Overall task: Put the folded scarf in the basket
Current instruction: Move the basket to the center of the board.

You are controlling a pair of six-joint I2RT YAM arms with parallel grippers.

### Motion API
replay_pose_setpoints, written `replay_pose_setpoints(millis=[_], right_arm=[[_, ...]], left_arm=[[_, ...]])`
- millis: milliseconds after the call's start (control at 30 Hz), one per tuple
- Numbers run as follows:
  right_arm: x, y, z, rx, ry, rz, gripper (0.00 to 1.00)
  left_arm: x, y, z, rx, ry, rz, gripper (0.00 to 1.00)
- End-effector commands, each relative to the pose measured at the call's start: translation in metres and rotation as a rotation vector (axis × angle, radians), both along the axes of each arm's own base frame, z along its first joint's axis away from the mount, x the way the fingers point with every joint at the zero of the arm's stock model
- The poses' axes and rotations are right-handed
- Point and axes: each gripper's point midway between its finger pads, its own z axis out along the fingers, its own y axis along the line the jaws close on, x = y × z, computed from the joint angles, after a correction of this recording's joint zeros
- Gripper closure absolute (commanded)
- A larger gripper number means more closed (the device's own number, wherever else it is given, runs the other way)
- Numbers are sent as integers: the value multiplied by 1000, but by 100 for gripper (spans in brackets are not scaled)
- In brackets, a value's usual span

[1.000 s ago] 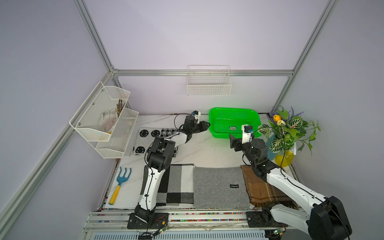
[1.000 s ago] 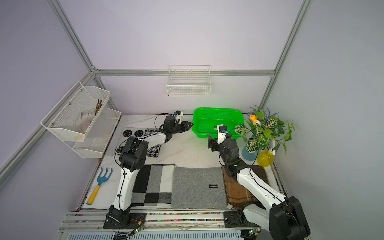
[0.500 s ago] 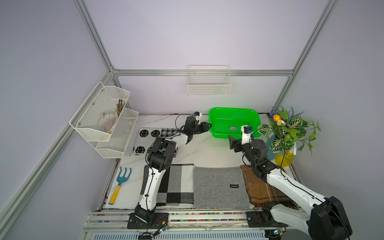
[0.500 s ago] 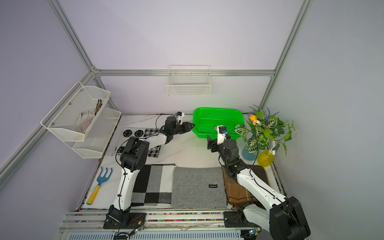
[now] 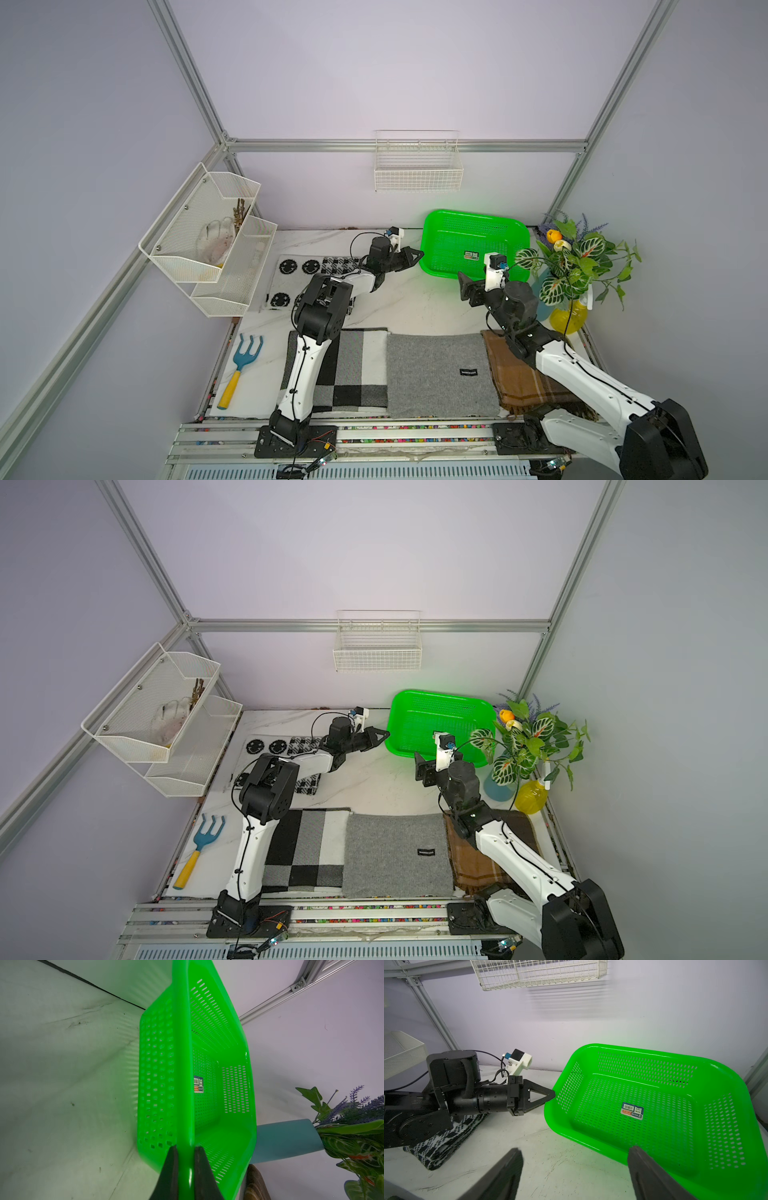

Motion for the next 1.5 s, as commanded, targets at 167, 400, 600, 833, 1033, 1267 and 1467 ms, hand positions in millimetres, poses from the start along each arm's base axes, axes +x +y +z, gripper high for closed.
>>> replay_pose_setpoints(millis=[167,400,600,833,1033,1267,1467], right_arm=[[-1,11,-8,28,45,47,17],[-3,18,-20,15,92,56,17],[-7,17,-32,8,143,28,17],[-16,7,-40,-25,197,-34,18],[-23,11,-46,-31,233,-22,18],[-29,14,-54,-34,277,-8,18],[-41,12,-57,-16,323,-10,18]], left_arm=[[-26,66,32,22,-25,91,100],[-68,130,26,198,62,181,100],[-95,156,31,232,73,216,100],[-103,169,10,231,117,209,100],[-106,168,5,228,126,195,100],[-106,172,5,253,135,198,76],[-114,179,17,279,106,222,53]])
